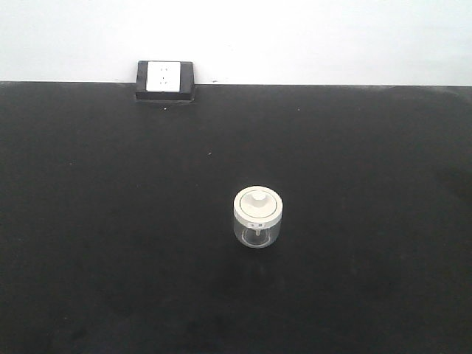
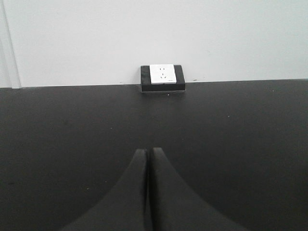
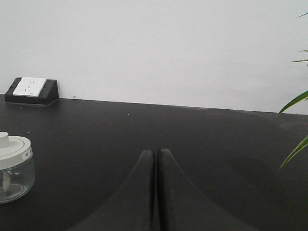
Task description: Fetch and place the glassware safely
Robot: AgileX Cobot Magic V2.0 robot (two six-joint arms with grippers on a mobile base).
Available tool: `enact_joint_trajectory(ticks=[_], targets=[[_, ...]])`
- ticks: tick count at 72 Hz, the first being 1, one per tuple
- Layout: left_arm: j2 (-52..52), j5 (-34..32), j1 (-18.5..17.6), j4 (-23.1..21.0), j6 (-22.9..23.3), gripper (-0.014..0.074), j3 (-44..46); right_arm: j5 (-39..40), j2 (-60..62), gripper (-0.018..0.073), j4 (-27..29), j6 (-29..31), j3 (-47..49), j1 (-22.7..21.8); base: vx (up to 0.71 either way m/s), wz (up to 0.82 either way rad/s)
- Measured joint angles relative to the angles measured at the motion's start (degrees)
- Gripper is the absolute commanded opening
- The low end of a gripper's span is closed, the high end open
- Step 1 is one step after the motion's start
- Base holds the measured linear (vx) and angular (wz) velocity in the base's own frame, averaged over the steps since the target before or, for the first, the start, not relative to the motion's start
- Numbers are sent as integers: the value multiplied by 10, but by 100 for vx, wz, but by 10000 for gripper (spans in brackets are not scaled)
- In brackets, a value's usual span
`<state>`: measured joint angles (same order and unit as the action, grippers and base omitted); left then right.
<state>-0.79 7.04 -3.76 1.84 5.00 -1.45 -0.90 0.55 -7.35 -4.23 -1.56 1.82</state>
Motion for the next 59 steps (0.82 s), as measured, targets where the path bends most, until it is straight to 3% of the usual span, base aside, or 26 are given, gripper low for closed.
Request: enact_joint_trajectory(ticks=[59], targets=[[0,0,0,0,0,-7,0,0,0,-8,0,0,0,0,0,0]])
